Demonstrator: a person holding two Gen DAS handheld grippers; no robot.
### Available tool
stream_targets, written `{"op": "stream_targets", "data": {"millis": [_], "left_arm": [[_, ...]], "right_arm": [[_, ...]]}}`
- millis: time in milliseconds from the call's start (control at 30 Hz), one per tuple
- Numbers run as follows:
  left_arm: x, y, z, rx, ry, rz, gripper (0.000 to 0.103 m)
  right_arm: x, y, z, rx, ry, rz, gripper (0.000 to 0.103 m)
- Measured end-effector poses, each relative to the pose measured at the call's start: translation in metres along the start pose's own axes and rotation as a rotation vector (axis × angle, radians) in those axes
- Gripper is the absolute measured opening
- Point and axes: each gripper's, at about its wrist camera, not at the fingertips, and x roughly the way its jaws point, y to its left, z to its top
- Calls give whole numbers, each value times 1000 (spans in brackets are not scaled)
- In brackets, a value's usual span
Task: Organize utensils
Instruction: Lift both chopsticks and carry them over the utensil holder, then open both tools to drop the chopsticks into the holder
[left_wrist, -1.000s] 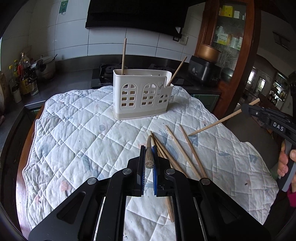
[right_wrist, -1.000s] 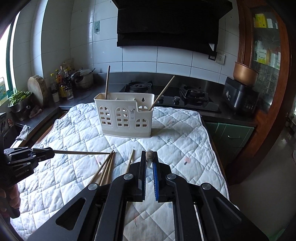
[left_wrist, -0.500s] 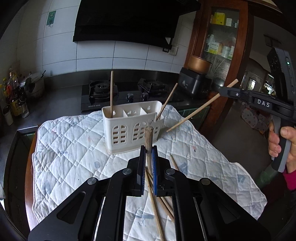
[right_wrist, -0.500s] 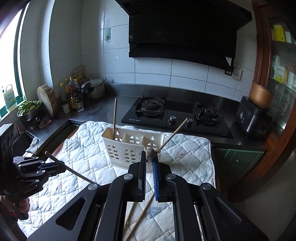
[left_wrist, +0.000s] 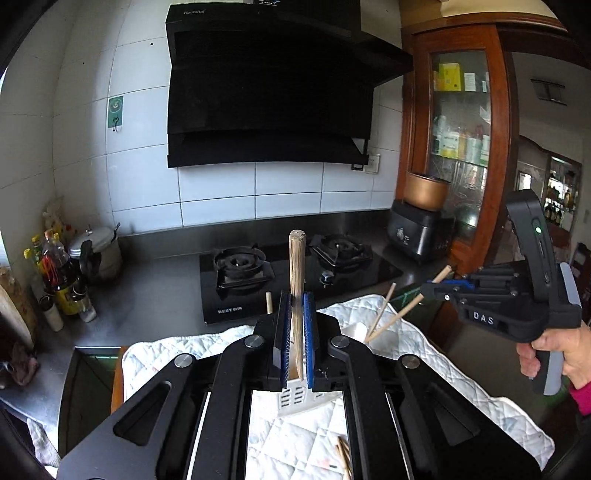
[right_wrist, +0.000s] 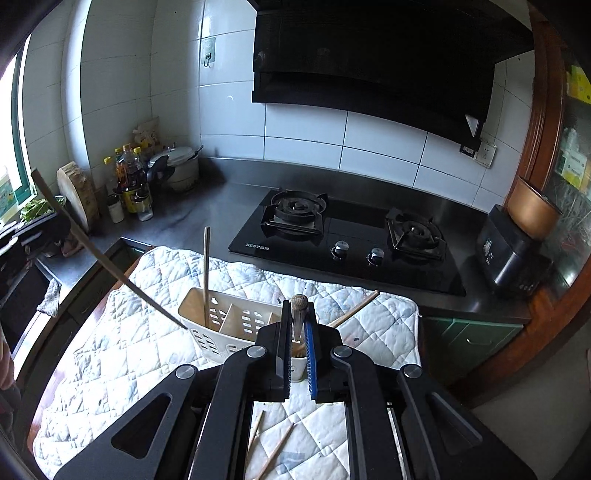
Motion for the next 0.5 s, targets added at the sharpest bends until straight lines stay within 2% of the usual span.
{"op": "stream_targets", "data": {"millis": [133, 300, 500], "left_arm": [[30, 7, 3, -7, 42, 37, 5], [69, 17, -9, -31, 134, 41, 5], [99, 29, -30, -86, 204, 11, 6]], "right_arm": [[16, 1, 0, -9, 33, 5, 7], [32, 1, 0, -19, 70, 1, 7], [50, -1, -4, -7, 98, 8, 7]]}}
